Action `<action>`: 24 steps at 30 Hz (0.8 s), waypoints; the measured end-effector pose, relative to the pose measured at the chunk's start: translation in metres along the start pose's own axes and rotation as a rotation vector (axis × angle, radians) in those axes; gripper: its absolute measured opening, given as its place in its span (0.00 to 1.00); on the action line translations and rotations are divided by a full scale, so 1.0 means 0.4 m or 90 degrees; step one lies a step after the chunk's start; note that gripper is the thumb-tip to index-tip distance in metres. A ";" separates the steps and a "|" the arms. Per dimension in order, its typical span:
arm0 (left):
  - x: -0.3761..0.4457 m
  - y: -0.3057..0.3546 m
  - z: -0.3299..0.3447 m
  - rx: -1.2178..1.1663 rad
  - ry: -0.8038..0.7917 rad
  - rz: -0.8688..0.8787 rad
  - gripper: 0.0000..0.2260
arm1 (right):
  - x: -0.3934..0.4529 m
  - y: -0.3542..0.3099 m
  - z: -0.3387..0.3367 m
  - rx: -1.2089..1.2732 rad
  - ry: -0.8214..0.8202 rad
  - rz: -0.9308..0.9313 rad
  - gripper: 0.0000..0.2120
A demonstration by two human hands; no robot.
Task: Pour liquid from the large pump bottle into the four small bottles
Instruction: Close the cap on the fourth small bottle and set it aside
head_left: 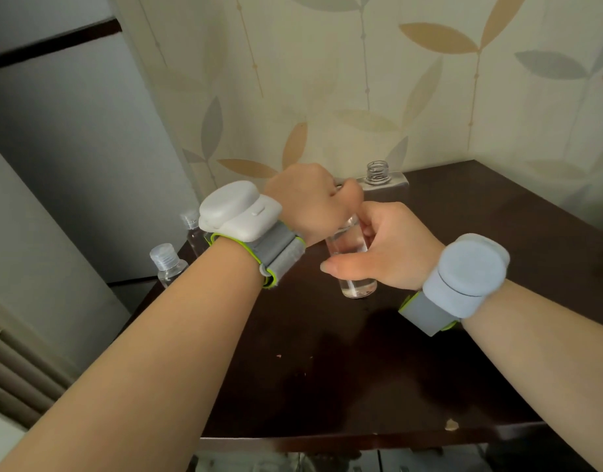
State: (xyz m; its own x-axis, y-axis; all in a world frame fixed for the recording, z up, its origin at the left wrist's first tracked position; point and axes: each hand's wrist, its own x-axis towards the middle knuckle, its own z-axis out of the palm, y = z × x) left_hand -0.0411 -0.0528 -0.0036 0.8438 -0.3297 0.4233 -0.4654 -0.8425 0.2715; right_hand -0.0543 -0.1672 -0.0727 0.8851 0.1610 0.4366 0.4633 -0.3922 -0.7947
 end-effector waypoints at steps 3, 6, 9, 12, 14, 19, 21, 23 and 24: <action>-0.005 -0.004 -0.006 -0.017 -0.004 0.003 0.23 | 0.002 0.001 0.002 0.023 -0.006 0.012 0.26; -0.010 -0.010 -0.013 -0.014 -0.015 0.003 0.23 | -0.001 -0.001 0.008 0.029 -0.017 0.004 0.21; -0.018 -0.005 -0.020 0.031 -0.067 0.003 0.22 | 0.001 0.003 0.012 0.010 -0.019 -0.020 0.15; -0.036 -0.010 -0.028 0.063 -0.087 0.019 0.19 | -0.003 -0.005 0.017 0.050 -0.005 -0.056 0.11; -0.055 -0.022 -0.038 0.012 -0.105 0.006 0.18 | -0.008 -0.013 0.023 0.057 -0.005 -0.078 0.18; -0.107 -0.042 -0.050 -0.143 -0.112 -0.014 0.18 | -0.018 -0.027 0.026 0.028 -0.040 -0.094 0.34; -0.129 -0.050 -0.060 -0.224 -0.086 -0.054 0.15 | -0.021 -0.039 0.032 0.029 -0.067 -0.109 0.31; -0.141 -0.059 -0.070 -0.284 -0.043 -0.073 0.12 | -0.022 -0.039 0.023 0.060 -0.058 -0.104 0.25; -0.149 -0.068 -0.078 -0.295 -0.017 -0.081 0.12 | -0.020 -0.038 0.016 0.069 -0.040 -0.101 0.23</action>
State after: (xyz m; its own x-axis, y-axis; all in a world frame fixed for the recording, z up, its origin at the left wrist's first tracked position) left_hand -0.0869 0.0030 -0.0092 0.9053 -0.2528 0.3414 -0.4236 -0.5998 0.6789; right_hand -0.0683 -0.1567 -0.0671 0.8000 0.2702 0.5358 0.5963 -0.2580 -0.7602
